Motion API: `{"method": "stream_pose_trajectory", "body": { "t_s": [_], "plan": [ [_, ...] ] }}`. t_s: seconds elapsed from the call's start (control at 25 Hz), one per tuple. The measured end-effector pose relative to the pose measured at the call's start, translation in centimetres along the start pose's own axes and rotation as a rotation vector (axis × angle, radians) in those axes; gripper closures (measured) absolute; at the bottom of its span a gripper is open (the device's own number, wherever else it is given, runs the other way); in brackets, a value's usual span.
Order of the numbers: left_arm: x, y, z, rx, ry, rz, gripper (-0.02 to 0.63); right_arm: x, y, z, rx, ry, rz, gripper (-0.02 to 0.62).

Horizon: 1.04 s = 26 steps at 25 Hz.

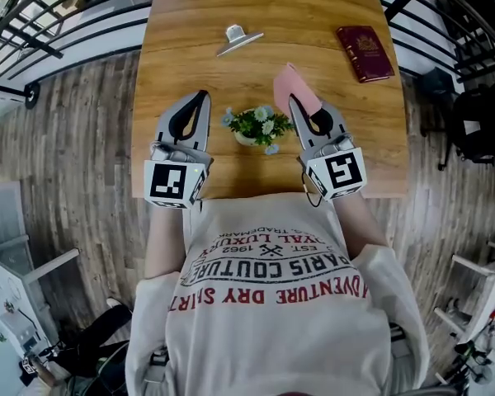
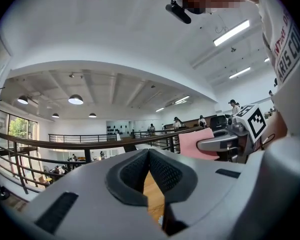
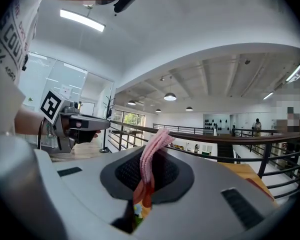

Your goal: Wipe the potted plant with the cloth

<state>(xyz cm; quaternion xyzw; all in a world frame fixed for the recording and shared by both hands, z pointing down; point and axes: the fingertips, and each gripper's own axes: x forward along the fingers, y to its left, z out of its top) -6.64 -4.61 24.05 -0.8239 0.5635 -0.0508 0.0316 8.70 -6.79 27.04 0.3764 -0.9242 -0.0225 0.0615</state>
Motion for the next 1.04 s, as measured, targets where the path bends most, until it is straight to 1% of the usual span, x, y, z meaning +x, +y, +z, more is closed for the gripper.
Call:
{"method": "stream_pose_trajectory", "body": {
  "t_s": [0.24,0.48,0.76,0.88,1.04],
  "plan": [
    [-0.3,0.0,-0.4,0.007,0.021,0.021,0.590,-0.5,0.4,-0.3,-0.016,-0.001,0.023,0.557],
    [0.0,-1.2,-0.3,0.020,0.027,0.011,0.590,-1.1,-0.1,-0.1,0.003,-0.021,0.006,0.557],
    [-0.2,-1.8,-0.1,0.024,0.033,0.022,0.590,-2.3,-0.7,0.4,0.000,-0.035,-0.021,0.557],
    [-0.5,-1.5,-0.4,0.021,0.048,0.030,0.590,-2.2,-0.4,0.5,-0.020,-0.044,-0.013,0.556],
    [-0.7,-1.3,-0.7,0.013,0.061,0.034,0.591,-2.2,-0.3,0.6,-0.020,-0.048,-0.011,0.556]
  ]
}}
